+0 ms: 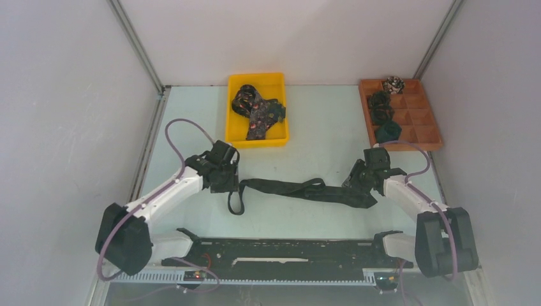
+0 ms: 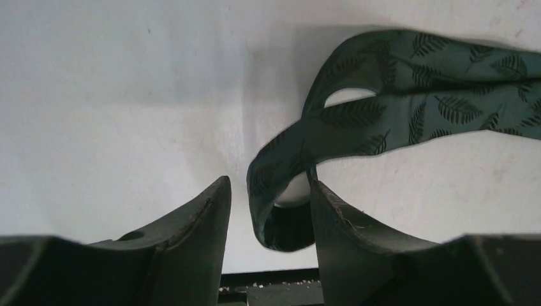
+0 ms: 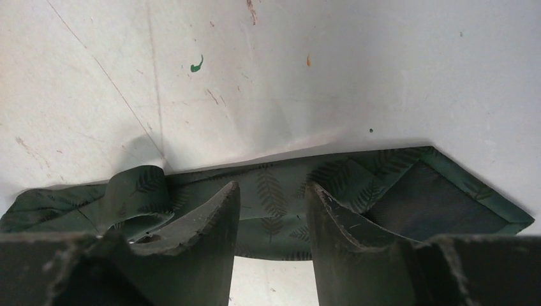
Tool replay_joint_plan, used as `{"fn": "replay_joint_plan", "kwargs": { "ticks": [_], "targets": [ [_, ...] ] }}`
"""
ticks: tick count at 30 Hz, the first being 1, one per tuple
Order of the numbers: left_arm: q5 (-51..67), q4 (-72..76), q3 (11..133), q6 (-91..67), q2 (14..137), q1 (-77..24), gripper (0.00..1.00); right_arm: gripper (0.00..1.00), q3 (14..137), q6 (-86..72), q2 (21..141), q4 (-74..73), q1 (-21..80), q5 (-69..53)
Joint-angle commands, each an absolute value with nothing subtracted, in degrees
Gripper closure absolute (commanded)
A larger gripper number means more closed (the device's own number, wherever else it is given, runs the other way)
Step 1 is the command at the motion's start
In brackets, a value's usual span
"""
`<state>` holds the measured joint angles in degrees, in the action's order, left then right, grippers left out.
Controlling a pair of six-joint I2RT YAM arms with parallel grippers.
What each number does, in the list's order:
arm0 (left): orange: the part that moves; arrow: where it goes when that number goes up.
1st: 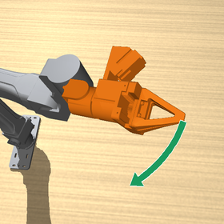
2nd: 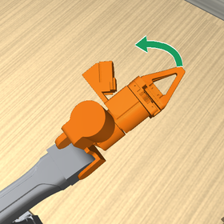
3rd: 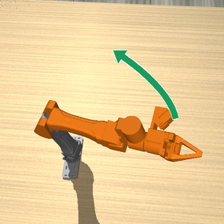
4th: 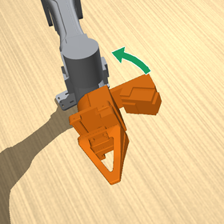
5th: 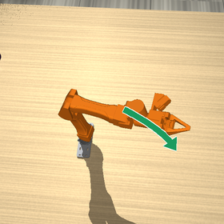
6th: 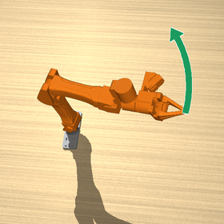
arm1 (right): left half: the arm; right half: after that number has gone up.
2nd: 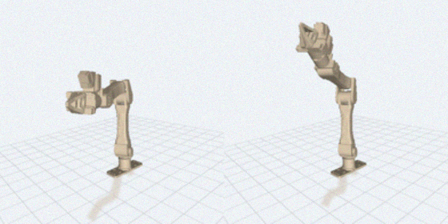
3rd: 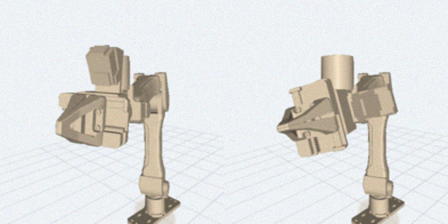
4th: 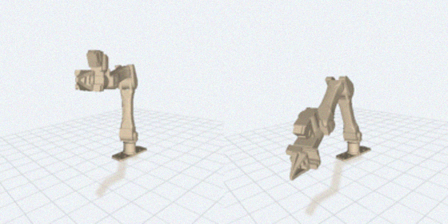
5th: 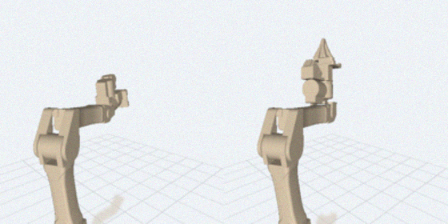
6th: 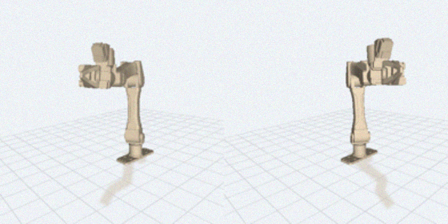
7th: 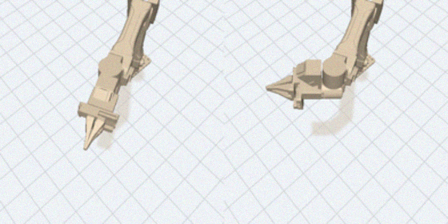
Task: Roll the ties
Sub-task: Flatten out the tie at the center of the board.
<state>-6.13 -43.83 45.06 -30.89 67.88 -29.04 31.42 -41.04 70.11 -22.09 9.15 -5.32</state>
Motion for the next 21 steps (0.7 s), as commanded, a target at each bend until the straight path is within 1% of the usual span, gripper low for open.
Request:
{"fn": "replay_joint_plan", "kwargs": {
  "ticks": [1, 3, 4, 5, 7, 9, 10, 16, 21],
  "targets": [
    [-9.3, -41.7, 49.3, -26.5, 73.4, -29.5, 0.48, 0.56, 31.0, -38.9, 71.2, -18.4, 7.3, -9.2],
    [-10.0, -41.3, 50.2, -25.8, 76.1, -29.4, 0.52, 0.58, 30.8, -38.6, 71.7, -17.8, 6.6, -10.1],
    [-9.9, -41.3, 50.7, -25.5, 77.8, -29.5, 0.56, 0.59, 30.8, -38.4, 72.0, -17.7, 6.3, -10.5],
    [-9.7, -41.2, 51.3, -25.4, 79.1, -29.5, 0.62, 0.6, 30.8, -38.3, 72.3, -17.5, 6.1, -11.0],
    [-9.7, -41.7, 52.5, -25.3, 80.9, -29.5, 0.82, 0.63, 30.8, -38.1, 73.0, -17.1, 5.7, -11.6],
    [-10.6, -42.5, 53.6, -25.0, 81.0, -29.4, 0.95, 0.66, 30.8, -38.1, 74.0, -16.7, 5.4, -12.1],
    [-11.9, -43.3, 54.3, -24.9, 80.7, -29.5, 0.99, 0.68, 30.8, -38.1, 74.5, -16.6, 5.2, -12.4],
    [-23.5, -49.9, 57.0, -23.7, 77.2, -28.9, 1.0, 0.81, 30.8, -37.9, 77.2, -15.6, 4.0, -14.1],
    [-27.3, -51.5, 54.9, -23.4, 71.8, -25.0, 1.0, 0.8, 30.7, -38.1, 77.0, -15.4, 4.7, -12.8]
  ]
}}
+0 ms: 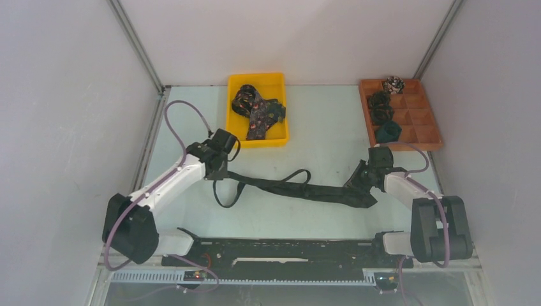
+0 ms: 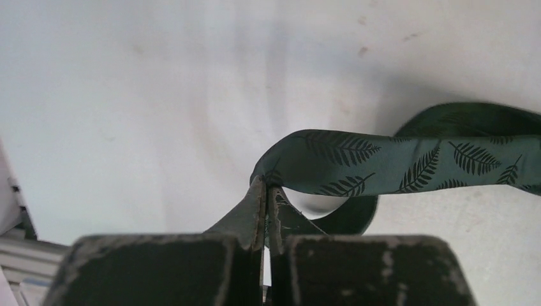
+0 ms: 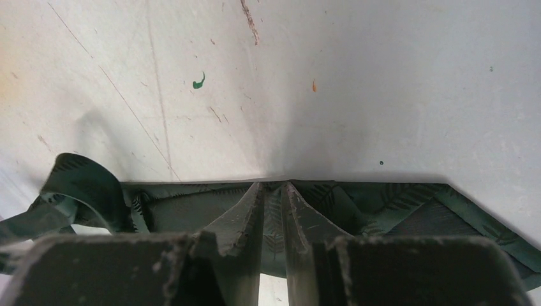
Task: Roll the ties
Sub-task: Flatten out the tie at the center of the board.
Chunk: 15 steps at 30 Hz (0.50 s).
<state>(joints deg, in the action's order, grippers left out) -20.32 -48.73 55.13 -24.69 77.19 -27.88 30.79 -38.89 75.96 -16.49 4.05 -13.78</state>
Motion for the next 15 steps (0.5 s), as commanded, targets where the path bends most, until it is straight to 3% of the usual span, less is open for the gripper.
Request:
{"fn": "replay_joint_plan", "kwargs": {
  "ticks": [1, 8, 13, 15],
  "targets": [
    [-27.6, -51.6, 54.2, -23.4, 70.3, -23.7, 1.0, 0.8, 30.7, -38.0, 76.9, -15.6, 4.8, -12.6],
    [-31.7, -50.8, 51.2, -24.7, 61.9, -17.9, 0.99, 0.82, 30.3, -38.4, 76.4, -15.5, 5.0, -12.1],
    [-38.5, -49.8, 50.0, -29.2, 56.9, -16.5, 0.93, 1.0, 29.3, -39.1, 75.0, -15.7, 4.5, -12.0],
    [-39.9, -48.3, 48.8, -31.3, 53.6, -15.4, 0.91, 1.0, 28.5, -39.6, 73.2, -15.8, 3.9, -11.4]
  ]
}}
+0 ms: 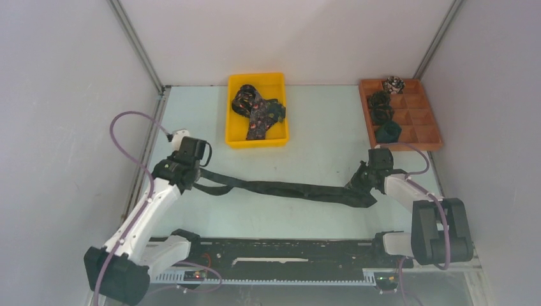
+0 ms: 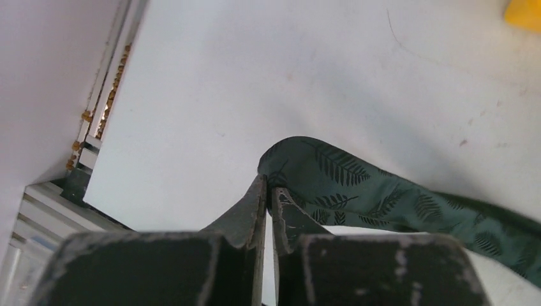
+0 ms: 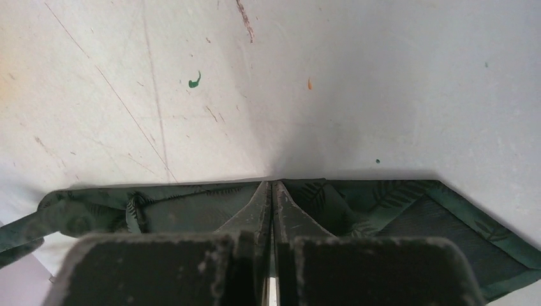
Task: Roll the ties
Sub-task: Flatten out the tie at the center of the board.
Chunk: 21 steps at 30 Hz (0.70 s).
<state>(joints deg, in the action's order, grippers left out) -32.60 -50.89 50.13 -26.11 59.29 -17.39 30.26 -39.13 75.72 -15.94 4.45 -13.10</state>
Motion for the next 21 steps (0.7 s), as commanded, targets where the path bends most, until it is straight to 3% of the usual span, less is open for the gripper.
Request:
{"fn": "replay_joint_plan", "kwargs": {
  "ticks": [1, 8, 9, 11, 13, 20, 21],
  "targets": [
    [-40.0, -47.0, 47.9, -32.0, 51.9, -14.9, 0.89, 1.0, 27.9, -39.9, 72.0, -15.7, 3.5, -11.1],
    [-40.6, -35.8, 38.3, -36.6, 40.6, -14.2, 0.72, 1.0, 26.8, -39.9, 66.2, -17.2, 1.3, -9.4],
    [-40.6, -34.4, 36.7, -37.1, 39.9, -14.2, 0.65, 1.0, 26.8, -39.8, 66.0, -17.2, 1.0, -9.4],
    [-41.0, -33.1, 34.3, -39.1, 39.1, -14.1, 0.38, 1.0, 26.8, -39.4, 65.5, -17.2, 0.5, -9.8],
    [-39.8, -32.6, 33.5, -39.8, 38.8, -14.1, 0.25, 1.0, 26.8, -39.1, 65.2, -17.1, 0.5, -10.2],
    [-29.6, -33.6, 38.8, -34.7, 37.7, -14.1, 0.22, 1.0, 28.0, -37.4, 60.9, -19.9, -1.2, -9.5],
    [-27.9, -34.6, 40.4, -33.2, 38.0, -14.1, 0.22, 0.93, 28.5, -37.0, 60.9, -20.9, -1.2, -9.8]
  ]
}}
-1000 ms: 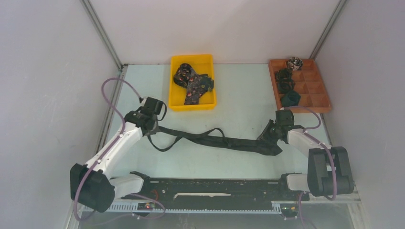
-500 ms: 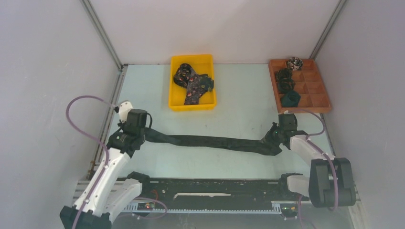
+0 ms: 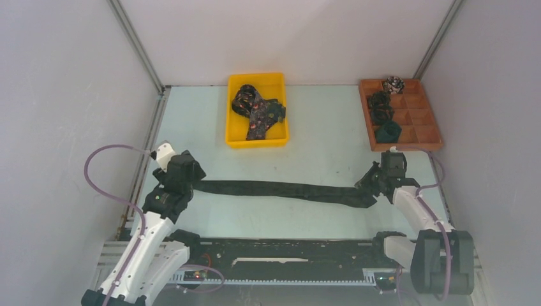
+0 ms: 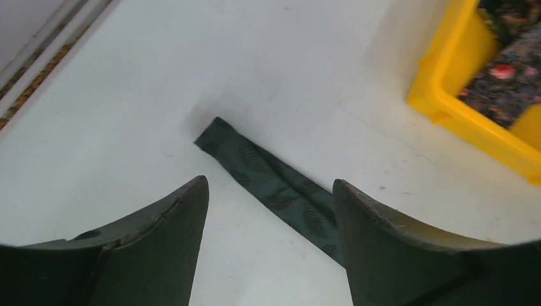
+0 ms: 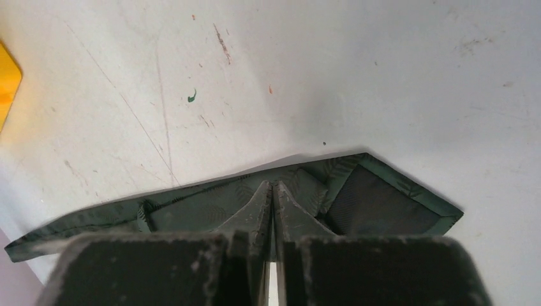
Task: Roll the ties
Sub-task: Flatten out the tie at the center of the board.
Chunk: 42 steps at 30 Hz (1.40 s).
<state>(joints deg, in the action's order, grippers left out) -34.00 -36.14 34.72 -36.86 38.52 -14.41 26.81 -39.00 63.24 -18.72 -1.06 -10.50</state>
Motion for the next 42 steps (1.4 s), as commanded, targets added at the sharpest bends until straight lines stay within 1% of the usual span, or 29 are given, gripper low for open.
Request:
{"fn": "replay_joint_plan", "kwargs": {
  "ticks": [1, 2, 3, 4, 5, 8, 11, 15, 19, 22, 25, 27, 34, 35, 37, 40, 42],
  "targets": [
    [-26.1, -36.1, 42.1, -31.6, 38.3, -14.1, 0.22, 0.83, 29.2, -36.4, 61.3, -22.4, -1.1, -10.0],
    [-25.1, -38.2, 43.9, -30.1, 38.5, -14.1, 0.22, 0.67, 29.9, -35.7, 62.0, -23.8, -0.9, -10.6],
    [-24.4, -39.8, 45.4, -28.7, 38.5, -14.1, 0.22, 0.57, 30.4, -35.3, 62.6, -24.9, -0.5, -10.4],
    [-23.7, -41.3, 46.8, -27.2, 38.3, -14.1, 0.22, 0.52, 30.6, -35.1, 63.3, -25.8, -0.2, -10.1],
    [-22.8, -42.5, 47.9, -25.3, 37.9, -14.1, 0.22, 0.5, 30.6, -34.9, 63.9, -26.3, -0.1, -9.5],
    [-20.9, -45.7, 49.4, -21.6, 36.2, -14.1, 0.22, 0.47, 30.7, -34.6, 65.1, -27.0, 1.8, -6.8],
    [-20.8, -46.2, 48.0, -21.7, 33.4, -14.2, 0.21, 0.47, 31.6, -34.4, 66.2, -27.1, 2.0, -4.4],
    [-19.7, -41.8, 43.4, -20.1, 29.6, -14.2, 0.21, 0.51, 34.4, -33.8, 69.6, -28.2, 2.6, -1.9],
    [-18.8, -41.2, 42.2, -20.1, 29.7, -14.2, 0.21, 0.54, 35.4, -33.4, 72.9, -28.1, 3.2, 0.0],
    [-18.5, -41.0, 42.1, -19.8, 30.1, -14.2, 0.21, 0.59, 35.6, -33.3, 75.4, -26.7, 3.6, -0.4],
    [-17.9, -40.7, 42.0, -19.6, 30.5, -14.2, 0.21, 0.64, 36.1, -33.3, 77.5, -26.0, 4.3, -0.8],
    [-17.7, -40.7, 41.9, -19.6, 30.6, -14.2, 0.21, 0.7, 36.3, -33.3, 78.1, -25.8, 4.7, -0.6],
    [-17.3, -40.5, 41.7, -19.5, 30.8, -14.2, 0.21, 0.89, 36.8, -33.5, 77.1, -28.3, 6.5, 1.9],
    [-17.4, -40.4, 41.7, -19.5, 30.9, -14.2, 0.21, 0.9, 37.0, -33.4, 76.8, -29.2, 6.8, 2.5],
    [-17.4, -40.5, 41.7, -19.5, 30.8, -14.2, 0.21, 0.88, 37.4, -33.5, 76.2, -30.9, 7.6, 3.2],
    [-17.3, -40.3, 41.5, -19.5, 30.4, -14.2, 0.21, 0.8, 37.8, -33.4, 75.2, -32.5, 8.6, 4.2],
    [-17.1, -40.3, 41.5, -19.5, 30.2, -14.2, 0.21, 0.78, 37.9, -33.2, 74.6, -33.1, 8.7, 4.8]
  ]
}}
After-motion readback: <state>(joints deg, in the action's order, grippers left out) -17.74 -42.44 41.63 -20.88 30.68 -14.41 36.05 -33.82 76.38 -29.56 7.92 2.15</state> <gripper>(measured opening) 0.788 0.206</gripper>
